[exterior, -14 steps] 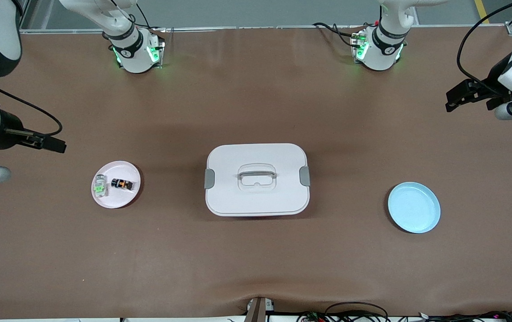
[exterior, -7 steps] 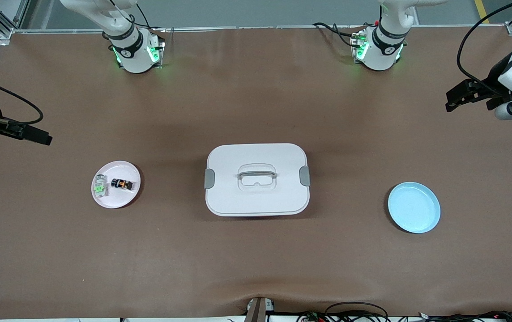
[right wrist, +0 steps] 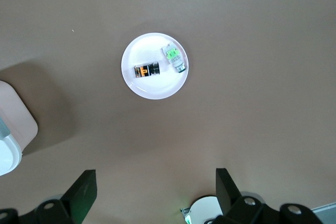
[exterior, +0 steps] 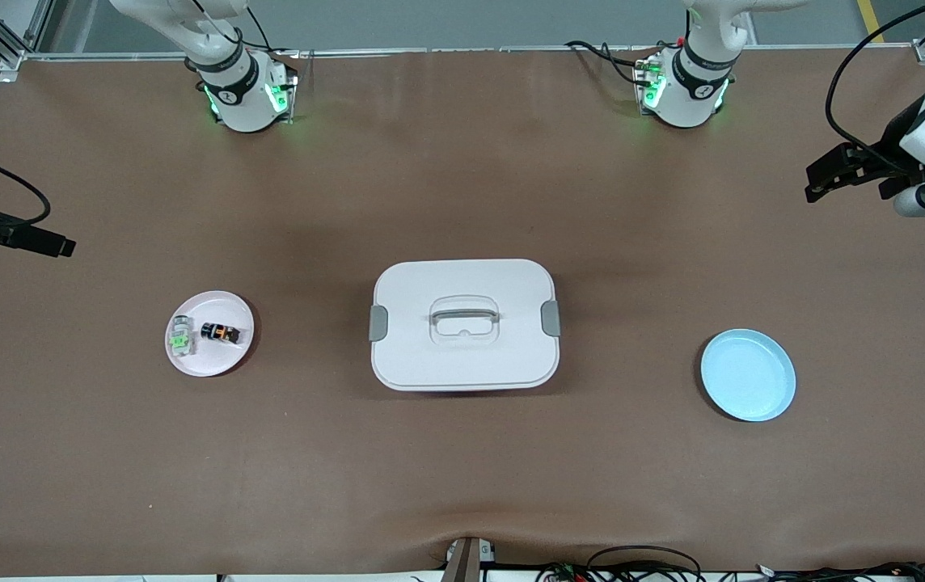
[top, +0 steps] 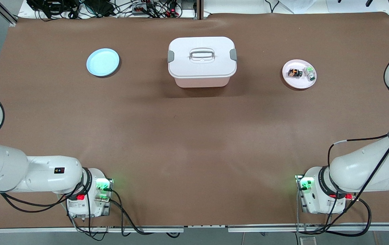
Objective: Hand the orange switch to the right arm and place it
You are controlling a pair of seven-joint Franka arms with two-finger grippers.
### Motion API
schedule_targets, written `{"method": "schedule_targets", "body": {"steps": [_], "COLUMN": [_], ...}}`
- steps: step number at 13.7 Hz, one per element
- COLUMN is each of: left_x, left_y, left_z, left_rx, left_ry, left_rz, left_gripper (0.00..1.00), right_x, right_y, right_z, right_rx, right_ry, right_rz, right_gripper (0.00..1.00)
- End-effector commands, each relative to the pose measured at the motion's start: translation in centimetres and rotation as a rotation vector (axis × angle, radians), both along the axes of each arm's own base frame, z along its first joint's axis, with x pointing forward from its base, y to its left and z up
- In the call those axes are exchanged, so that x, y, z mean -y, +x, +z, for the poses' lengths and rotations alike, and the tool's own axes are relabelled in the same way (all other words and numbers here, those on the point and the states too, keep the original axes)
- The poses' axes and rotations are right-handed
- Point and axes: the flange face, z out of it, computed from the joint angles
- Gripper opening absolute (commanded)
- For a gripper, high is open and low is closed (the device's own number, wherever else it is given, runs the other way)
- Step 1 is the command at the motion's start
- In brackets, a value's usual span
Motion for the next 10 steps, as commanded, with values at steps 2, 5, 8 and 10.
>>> {"method": "schedule_targets", "body": {"steps": [2, 5, 8, 10], "left_x": [0.1, 0.6, 0.7, 0.7], "left_y": [0.5, 0.6, 0.5, 0.6], "left_z": [0.7, 0.6, 0.6, 0.7], "left_rx": [0.004, 0.008, 0.008, 0.011], "left_ry": [0.001, 0.056, 0.056, 0.056], "left_rz": [-0.012, -0.030, -0.033, -0.033], "left_gripper": [1.00, 1.00, 1.00, 1.00], "right_x": [-0.3, -0.7, -1.1, -1.9], "right_y": [-0.7, -0.8, -1.3, -1.4], "right_z": [-0.3, -1.1, -1.3, -1.3], "right_rx": [-0.016, -0.026, -0.019, -0.014], "right_ry": [0.021, 0.023, 0.028, 0.023], "right_rz": [0.003, 0.008, 0.016, 0.028], "right_gripper": [1.00, 1.00, 1.00, 1.00]}}
